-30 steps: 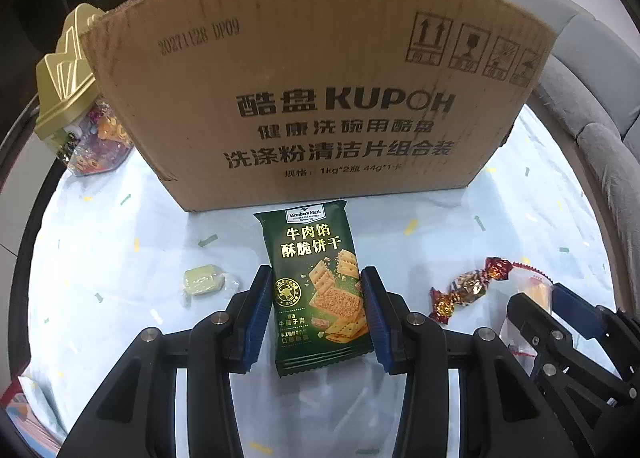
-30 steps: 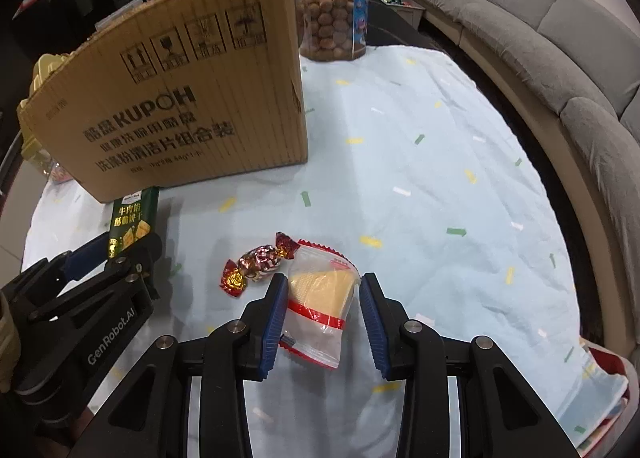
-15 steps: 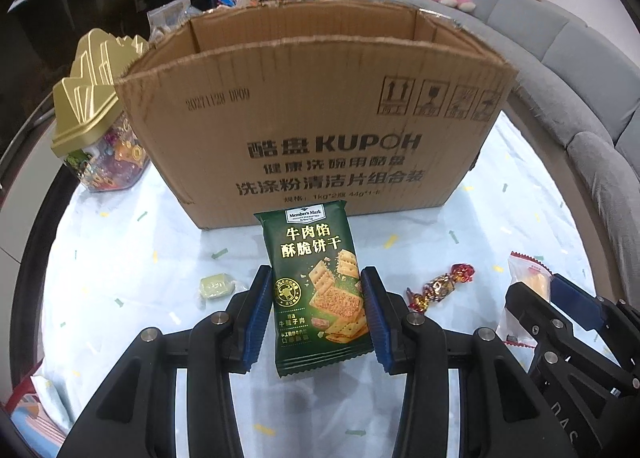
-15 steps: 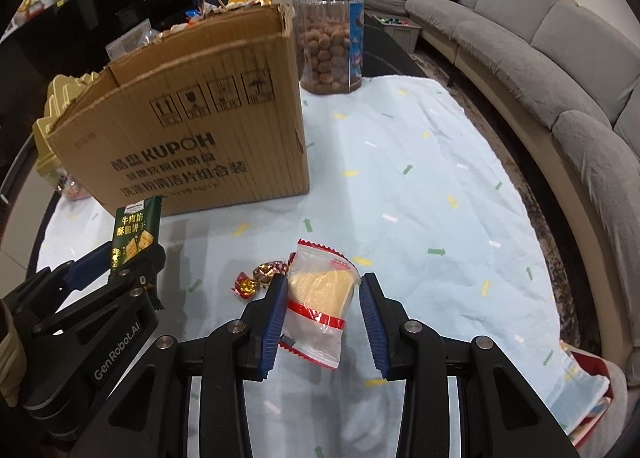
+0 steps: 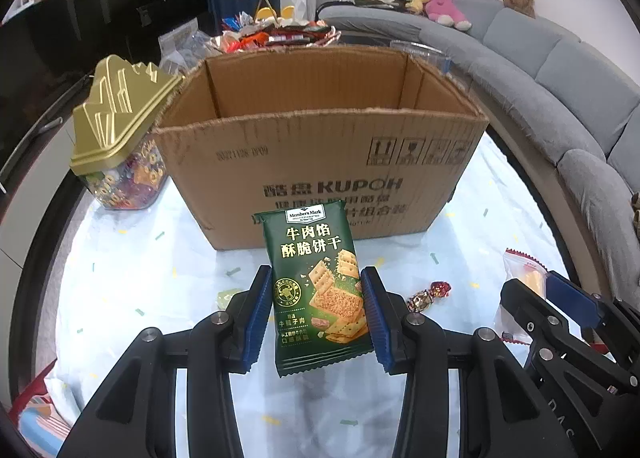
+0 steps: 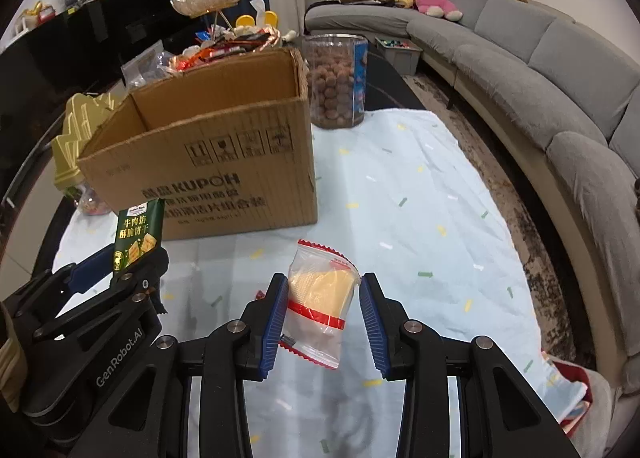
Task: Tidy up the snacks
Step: 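Lift both held snacks and carry them over the cardboard box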
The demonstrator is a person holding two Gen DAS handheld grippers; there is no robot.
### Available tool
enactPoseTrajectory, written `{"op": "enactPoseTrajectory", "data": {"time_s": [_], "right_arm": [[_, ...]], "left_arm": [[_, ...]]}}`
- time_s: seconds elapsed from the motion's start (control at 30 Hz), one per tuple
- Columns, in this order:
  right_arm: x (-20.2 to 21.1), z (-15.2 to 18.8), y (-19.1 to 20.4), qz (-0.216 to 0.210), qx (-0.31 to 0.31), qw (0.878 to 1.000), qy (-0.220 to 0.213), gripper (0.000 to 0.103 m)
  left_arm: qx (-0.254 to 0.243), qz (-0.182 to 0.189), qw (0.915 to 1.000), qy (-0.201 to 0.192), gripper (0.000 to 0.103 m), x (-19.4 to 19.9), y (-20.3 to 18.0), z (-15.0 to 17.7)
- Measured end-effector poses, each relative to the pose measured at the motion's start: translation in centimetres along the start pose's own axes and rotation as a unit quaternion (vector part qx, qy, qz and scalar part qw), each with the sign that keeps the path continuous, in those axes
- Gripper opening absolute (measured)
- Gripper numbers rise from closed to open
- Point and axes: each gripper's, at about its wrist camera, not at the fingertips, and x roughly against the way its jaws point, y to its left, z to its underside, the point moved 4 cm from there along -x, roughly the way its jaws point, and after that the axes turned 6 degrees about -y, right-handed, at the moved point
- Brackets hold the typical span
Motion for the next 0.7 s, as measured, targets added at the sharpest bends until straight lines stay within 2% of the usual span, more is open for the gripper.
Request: {"op": "enactPoseTrajectory", "data": {"time_s": [0.7], "right_arm": [[3.8, -4.2, 2.6, -0.01, 0.029, 0.998, -0.052, 0.039]], "left_arm": [[0.028, -0.001, 0.9986, -0.045, 0.044, 4.0, 2.2, -4.1]]}}
